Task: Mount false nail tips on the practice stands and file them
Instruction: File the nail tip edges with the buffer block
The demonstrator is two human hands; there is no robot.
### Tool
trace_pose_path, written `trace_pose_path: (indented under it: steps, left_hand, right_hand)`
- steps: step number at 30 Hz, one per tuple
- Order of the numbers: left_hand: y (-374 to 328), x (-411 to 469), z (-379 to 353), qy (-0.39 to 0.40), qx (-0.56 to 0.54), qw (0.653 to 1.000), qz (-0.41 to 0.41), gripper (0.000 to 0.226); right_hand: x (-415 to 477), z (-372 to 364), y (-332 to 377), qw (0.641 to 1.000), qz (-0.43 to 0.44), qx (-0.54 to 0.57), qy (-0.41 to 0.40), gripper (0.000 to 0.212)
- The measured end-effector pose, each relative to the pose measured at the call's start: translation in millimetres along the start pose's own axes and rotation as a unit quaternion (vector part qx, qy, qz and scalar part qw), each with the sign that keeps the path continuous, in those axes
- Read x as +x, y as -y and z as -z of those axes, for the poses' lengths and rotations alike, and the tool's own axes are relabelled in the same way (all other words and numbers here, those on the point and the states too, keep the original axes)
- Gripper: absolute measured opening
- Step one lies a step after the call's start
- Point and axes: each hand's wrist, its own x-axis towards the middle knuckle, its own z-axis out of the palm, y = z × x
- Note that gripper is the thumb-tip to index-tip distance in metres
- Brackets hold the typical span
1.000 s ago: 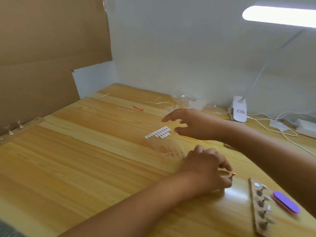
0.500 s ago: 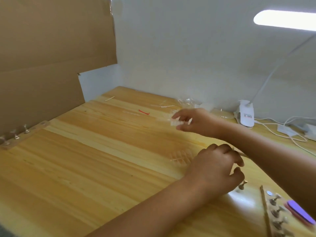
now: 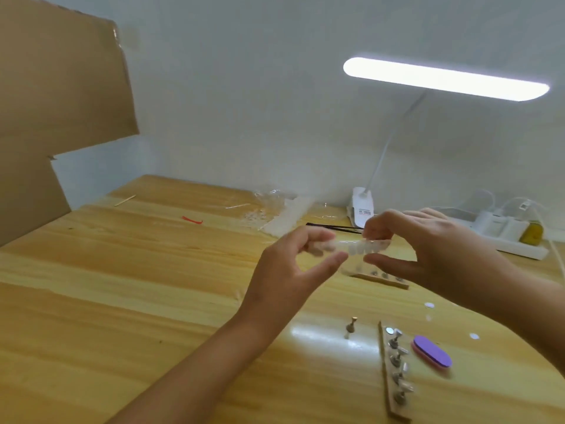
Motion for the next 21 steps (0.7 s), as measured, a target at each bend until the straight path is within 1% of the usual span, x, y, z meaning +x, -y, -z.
trace_pose_path:
  steps: [2,4,6,7,9,13,18,21]
  left_hand:
    - [0,-2,-2,0.000,-0.045,0.999,0.009,0.017]
    - [0,-4,-5,-0.010,-0.069,0.998,0.009,0.013]
    - [0,-6,-6,-0.014,-0.078,0.997,0.007,0.013]
    - [-1,-7,-6,-0.016,-0.076,0.997,0.004,0.014]
    - [-1,-7,-7,-0.024,-0.071,0.997,0.002,0.016]
    - [-1,-7,-8,-0.037,-0.078,0.996,0.008,0.016]
    - [2,-7,-8,-0.030,-0.086,0.996,0.024,0.019]
    - [4,-2,-2,-0.040,-0.091,0.994,0.036,0.022]
  right_hand:
    - [-6,0,-2,0.999,-0.022,0.027,0.004,0.041]
    - [-9,0,-4,0.994,-0.056,0.094,0.003,0.043]
    - [-11,0,-7,0.984,-0.081,0.158,-0.006,0.037]
    - [-11,0,-8,0.982,-0.086,0.170,-0.010,0.031]
    - [-12,-1,-9,0.982,-0.087,0.169,-0.008,0.025]
    - [-12,-7,-8,0.988,-0.066,0.142,-0.017,0.024]
    - [-12,-12,1,0.993,-0.017,0.088,-0.074,0.011]
    - [-17,-15,7,0.986,0.002,0.108,-0.126,0.012]
